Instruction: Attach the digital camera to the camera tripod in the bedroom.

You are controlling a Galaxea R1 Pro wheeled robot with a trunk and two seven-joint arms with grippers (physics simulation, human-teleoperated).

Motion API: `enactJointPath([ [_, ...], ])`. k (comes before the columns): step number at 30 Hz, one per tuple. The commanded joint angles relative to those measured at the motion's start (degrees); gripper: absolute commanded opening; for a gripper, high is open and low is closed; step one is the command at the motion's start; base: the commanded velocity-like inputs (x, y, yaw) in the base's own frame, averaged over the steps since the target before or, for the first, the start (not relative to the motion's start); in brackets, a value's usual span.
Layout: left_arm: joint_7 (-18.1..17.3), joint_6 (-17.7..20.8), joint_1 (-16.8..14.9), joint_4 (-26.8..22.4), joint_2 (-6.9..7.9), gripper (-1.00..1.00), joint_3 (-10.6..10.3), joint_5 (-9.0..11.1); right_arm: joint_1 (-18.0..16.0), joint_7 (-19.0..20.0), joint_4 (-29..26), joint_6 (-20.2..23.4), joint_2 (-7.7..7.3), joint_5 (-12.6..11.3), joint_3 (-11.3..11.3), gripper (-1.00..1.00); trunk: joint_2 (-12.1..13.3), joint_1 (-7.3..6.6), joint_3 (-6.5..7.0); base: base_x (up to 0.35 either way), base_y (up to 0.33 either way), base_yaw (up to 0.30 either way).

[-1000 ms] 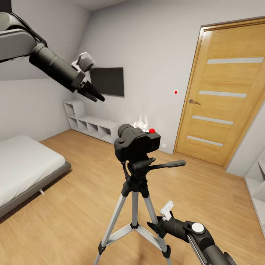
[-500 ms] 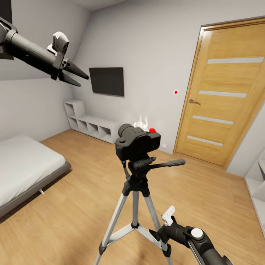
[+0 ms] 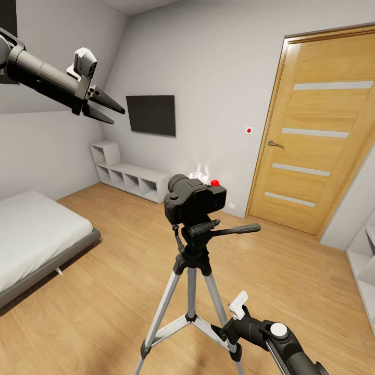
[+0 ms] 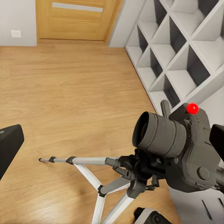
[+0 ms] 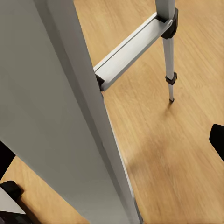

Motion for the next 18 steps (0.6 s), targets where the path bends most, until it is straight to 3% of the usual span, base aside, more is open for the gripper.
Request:
enactJointPath([
  [1, -0.28, 0.07, -0.17, -0.02, 0.04, 1.00, -0.34, 0.15, -0.07, 0.23, -0.09, 0.19, -0.02, 0.42, 0.07, 1.00, -0.11, 0.03, -0.12, 0.000, 0.000, 0.000],
  [10, -0.18, 0.07, 0.21, 0.02, 0.46, 1.00, -0.34, 0.15, 0.04, 0.25, -0.48, -0.16, -0.07, 0.34, 0.07, 1.00, -0.11, 0.03, -0.12, 0.000, 0.000, 0.000],
  [18, -0.04, 0.07, 3.09, 0.10, 3.09, 1.00, -0.34, 0.41, 0.16, 0.30, -0.90, -1.25, -0.11, 0.32, 0.04, 1.00, -0.11, 0.03, -0.12, 0.000, 0.000, 0.000],
])
